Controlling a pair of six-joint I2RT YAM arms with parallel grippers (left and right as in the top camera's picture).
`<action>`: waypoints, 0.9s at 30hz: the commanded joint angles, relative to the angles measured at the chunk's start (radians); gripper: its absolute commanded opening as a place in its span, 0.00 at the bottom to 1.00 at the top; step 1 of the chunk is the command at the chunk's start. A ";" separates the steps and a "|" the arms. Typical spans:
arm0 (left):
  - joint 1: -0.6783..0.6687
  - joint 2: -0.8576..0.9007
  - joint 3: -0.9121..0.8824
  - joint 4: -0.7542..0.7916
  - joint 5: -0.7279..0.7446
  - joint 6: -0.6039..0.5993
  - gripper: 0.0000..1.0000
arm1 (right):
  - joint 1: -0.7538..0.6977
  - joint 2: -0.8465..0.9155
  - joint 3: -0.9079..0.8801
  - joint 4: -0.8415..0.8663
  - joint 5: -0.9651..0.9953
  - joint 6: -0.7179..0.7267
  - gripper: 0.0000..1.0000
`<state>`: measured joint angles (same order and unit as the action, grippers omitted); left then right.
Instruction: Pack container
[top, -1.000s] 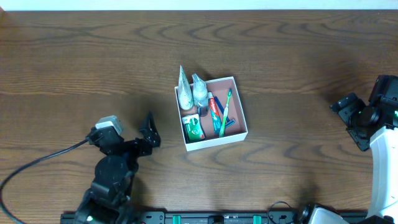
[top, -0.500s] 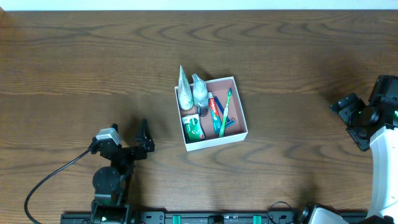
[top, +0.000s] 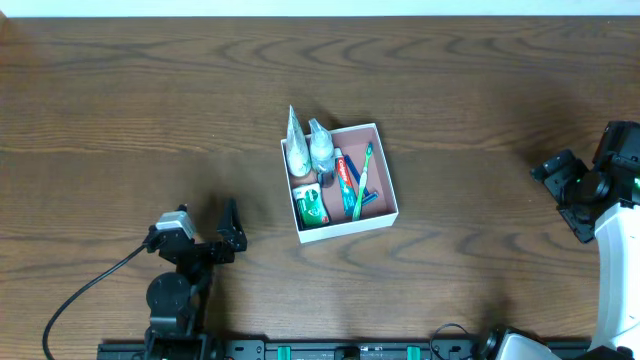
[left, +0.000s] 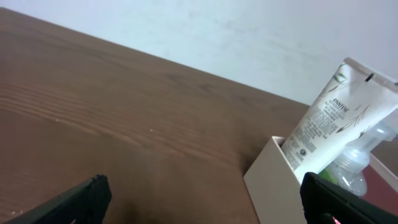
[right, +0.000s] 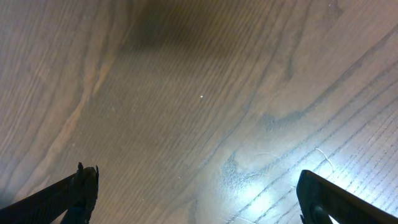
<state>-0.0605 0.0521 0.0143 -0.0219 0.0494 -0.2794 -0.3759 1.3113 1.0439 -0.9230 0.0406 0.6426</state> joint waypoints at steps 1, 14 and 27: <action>0.005 -0.028 -0.010 -0.045 0.003 0.024 0.98 | -0.004 0.001 0.008 -0.001 0.007 -0.012 0.99; 0.005 -0.048 -0.010 -0.045 0.003 0.024 0.98 | -0.004 0.001 0.008 -0.001 0.007 -0.012 0.99; 0.005 -0.048 -0.010 -0.045 0.003 0.024 0.98 | -0.003 0.001 0.008 0.066 -0.228 0.021 0.99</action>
<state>-0.0605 0.0105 0.0147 -0.0223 0.0498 -0.2794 -0.3759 1.3113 1.0439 -0.8715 -0.0154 0.6544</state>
